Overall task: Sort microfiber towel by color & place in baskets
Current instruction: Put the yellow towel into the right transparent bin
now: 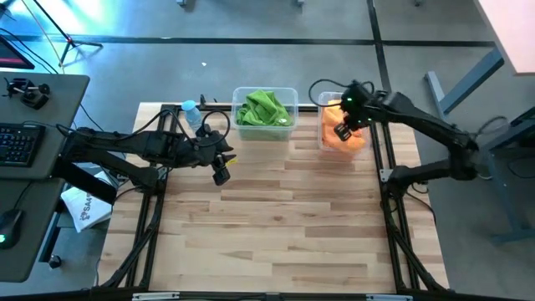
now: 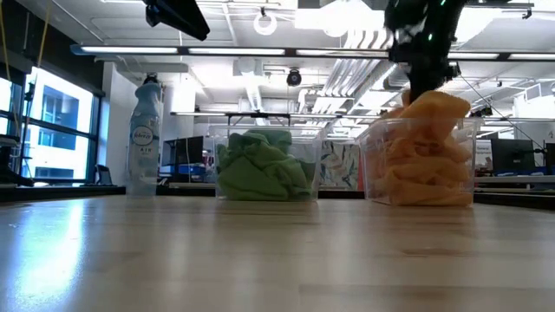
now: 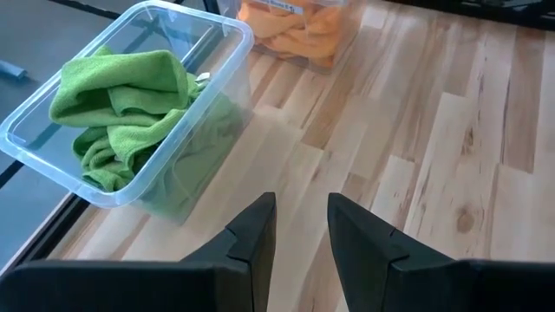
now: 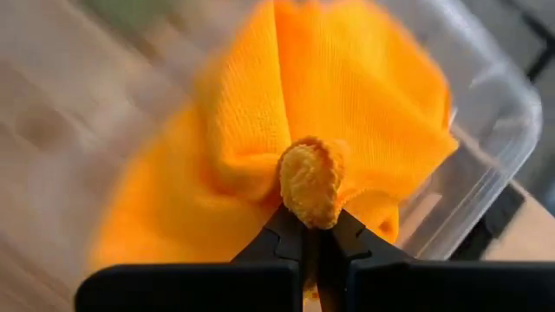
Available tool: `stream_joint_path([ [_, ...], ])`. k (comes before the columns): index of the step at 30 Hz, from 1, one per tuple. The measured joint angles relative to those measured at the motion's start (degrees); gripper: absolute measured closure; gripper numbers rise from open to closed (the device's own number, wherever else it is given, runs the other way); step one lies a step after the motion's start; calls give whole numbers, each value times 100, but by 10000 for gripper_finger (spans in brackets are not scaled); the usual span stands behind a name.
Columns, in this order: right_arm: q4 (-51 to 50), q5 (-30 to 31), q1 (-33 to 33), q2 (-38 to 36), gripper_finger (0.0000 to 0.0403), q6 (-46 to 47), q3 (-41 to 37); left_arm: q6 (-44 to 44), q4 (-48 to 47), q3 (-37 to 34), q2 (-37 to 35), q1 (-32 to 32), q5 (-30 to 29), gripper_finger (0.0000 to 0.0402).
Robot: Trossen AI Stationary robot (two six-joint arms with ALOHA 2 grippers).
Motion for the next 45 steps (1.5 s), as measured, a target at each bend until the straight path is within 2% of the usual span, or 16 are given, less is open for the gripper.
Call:
stream_joint_path([
  [8, 82, 94, -473, 1128, 403, -919, -5, -3, -7, 0, 0, 0, 24, 308],
  [13, 101, 100, -690, 1549, 403, -1856, -5, -90, -14, 0, 0, 0, 35, 308],
  [18, 89, -136, -841, 1791, 403, -2372, -5, -247, -17, 0, 0, -7, 36, 308],
  [22, 138, -377, -848, 1994, 403, -2497, -29, -257, -17, 0, 0, -9, 29, 308],
  [26, 590, -602, -846, 2100, 403, -2418, -456, -312, -17, 0, 0, -9, -3, 308],
  [33, 1781, -563, -847, 2050, 403, -2456, -1400, -409, -15, 0, 0, -9, -84, 308],
  [40, 2373, -714, -908, 2049, 402, -2602, -1677, -410, -13, 0, 0, -9, -224, 308],
  [45, 2324, -889, -914, 2007, 372, -2466, -1691, -457, -12, 0, 0, -9, -261, 308],
])
